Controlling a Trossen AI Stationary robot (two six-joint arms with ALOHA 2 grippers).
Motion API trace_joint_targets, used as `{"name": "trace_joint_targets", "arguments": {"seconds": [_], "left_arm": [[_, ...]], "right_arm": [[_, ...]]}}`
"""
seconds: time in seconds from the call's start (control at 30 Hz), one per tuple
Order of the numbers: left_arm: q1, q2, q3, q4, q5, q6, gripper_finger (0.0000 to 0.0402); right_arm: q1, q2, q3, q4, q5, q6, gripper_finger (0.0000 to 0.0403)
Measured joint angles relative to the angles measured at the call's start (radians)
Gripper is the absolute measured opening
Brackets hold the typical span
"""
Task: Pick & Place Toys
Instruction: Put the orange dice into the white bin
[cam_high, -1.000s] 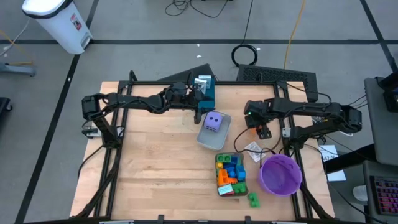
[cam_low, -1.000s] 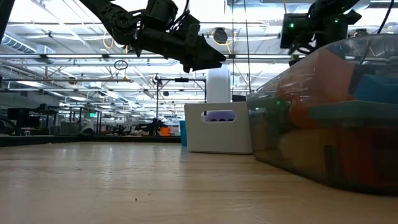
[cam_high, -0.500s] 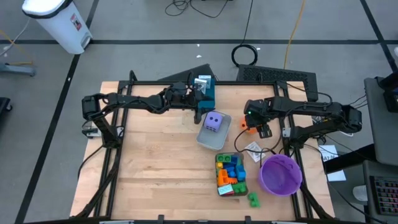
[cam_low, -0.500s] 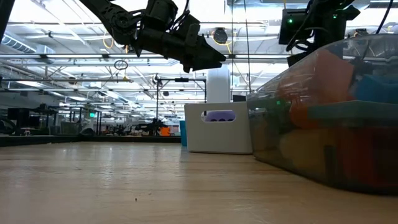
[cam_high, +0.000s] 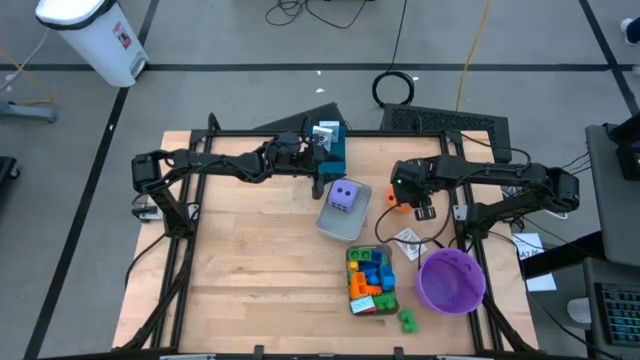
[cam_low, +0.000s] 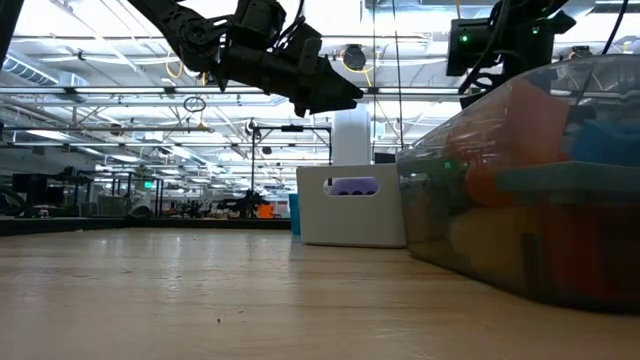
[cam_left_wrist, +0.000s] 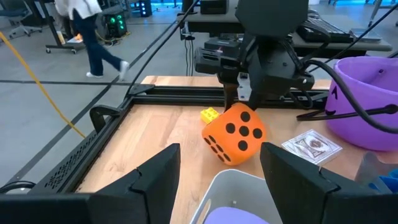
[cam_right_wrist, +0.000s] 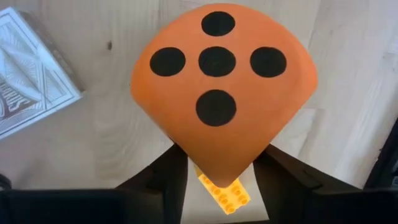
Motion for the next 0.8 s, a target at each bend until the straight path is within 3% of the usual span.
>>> {"name": "trace_joint_targets", "arguments": {"seconds": [0.3, 0.53, 0.8], "left_arm": [[0.000, 0.000, 0.000, 0.000, 0.000, -0.002, 0.0227], [0.000, 0.000, 0.000, 0.000, 0.000, 0.000, 0.0227], [0.009, -0.016, -0.001, -0.004, -0.011, 0.007, 0.0227]], "right_arm": [[0.001, 0.000, 0.012, 0.000, 0.044, 0.001, 0.0129], [0.019, -0.006, 0.147, -0.025, 0.045, 0.055, 0.0128], [0.132, -0.006, 0.277, -0.015, 0.042, 0.126, 0.0128]]}}
